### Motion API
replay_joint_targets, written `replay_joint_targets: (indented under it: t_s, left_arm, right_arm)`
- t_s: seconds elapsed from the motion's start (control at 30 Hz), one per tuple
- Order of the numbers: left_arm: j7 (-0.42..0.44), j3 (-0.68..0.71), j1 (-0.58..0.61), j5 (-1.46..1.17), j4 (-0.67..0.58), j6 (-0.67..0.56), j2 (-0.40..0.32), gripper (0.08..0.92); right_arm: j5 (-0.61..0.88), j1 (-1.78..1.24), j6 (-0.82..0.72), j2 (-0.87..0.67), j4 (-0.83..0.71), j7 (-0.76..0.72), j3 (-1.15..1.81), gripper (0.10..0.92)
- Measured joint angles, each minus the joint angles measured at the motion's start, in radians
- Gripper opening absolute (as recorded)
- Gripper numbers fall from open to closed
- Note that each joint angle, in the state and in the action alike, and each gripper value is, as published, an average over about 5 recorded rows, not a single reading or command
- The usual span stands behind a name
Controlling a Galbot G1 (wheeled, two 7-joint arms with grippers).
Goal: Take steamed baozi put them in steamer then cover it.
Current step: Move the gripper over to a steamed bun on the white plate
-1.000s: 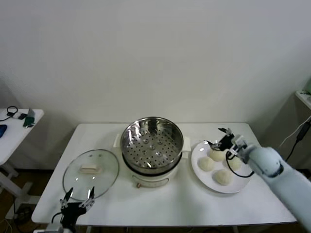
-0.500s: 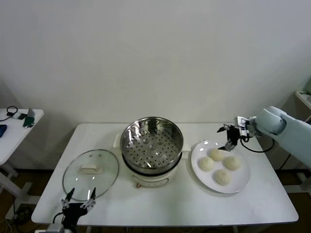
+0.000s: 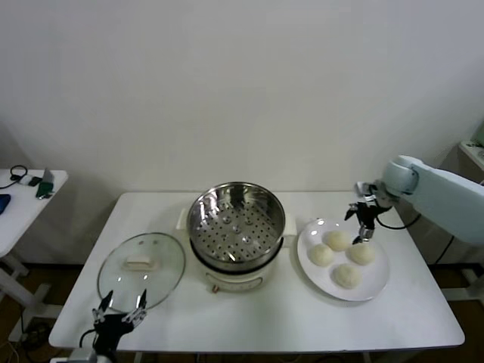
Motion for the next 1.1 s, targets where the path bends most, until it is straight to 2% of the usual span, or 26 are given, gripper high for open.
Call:
replay_joint_targets:
  t_s: [0.83,1.1]
  left_arm:
    - [-0.005,-0.005,-0.002,0.001,0.014,0.005,-0.010,0.823]
    - [-0.008,-0.010,-0.005,0.001,0.020,0.006,-0.009,0.823]
  right_arm:
    - [-0.157,-0.141,0.074,0.173,-0.248,0.015,0.132,0.815]
    - [-0.159,-0.150,0.076,0.183,-0.266,0.016,0.145,0.687]
